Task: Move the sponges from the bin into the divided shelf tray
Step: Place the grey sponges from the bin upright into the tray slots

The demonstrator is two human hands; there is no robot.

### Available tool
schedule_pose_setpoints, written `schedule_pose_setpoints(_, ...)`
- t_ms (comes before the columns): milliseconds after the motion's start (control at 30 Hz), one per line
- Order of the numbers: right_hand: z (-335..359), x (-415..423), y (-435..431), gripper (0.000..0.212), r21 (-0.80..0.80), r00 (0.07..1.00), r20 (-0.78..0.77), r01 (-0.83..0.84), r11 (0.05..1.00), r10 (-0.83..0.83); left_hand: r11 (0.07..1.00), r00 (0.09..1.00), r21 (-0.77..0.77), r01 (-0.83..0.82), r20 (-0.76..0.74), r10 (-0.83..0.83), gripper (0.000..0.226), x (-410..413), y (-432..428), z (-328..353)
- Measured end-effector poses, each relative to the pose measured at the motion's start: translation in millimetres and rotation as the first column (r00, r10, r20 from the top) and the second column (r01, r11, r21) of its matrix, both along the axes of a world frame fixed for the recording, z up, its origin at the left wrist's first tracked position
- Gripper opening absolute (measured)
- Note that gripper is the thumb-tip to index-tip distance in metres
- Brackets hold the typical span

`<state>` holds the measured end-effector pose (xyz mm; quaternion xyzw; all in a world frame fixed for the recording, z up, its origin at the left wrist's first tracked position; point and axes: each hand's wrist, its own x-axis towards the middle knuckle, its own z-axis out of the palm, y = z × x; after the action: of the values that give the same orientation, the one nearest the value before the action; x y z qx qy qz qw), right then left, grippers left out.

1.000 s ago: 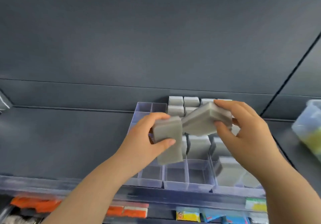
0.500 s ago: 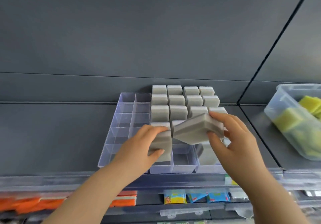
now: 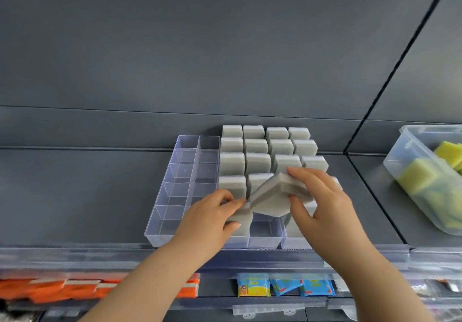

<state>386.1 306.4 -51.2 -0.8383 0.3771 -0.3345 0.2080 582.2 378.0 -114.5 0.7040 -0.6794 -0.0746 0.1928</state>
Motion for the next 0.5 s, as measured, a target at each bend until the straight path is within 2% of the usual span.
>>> schedule_pose_setpoints(167, -2.4, 2.4, -4.4, 0.044, -0.008, 0.998, -0.051, -0.022, 1.000, 0.022, 1.000, 0.997, 0.004, -0.017, -0.079, 0.017, 0.051, 4.2, 1.1, 0.5)
schedule_pose_setpoints(500, -10.2, -0.6, -8.2, 0.043, -0.071, 0.998, -0.064, -0.019, 0.997, 0.015, 0.998, 0.997, 0.032, -0.052, -0.048, 0.054, 0.044, 5.7, -0.3, 6.9)
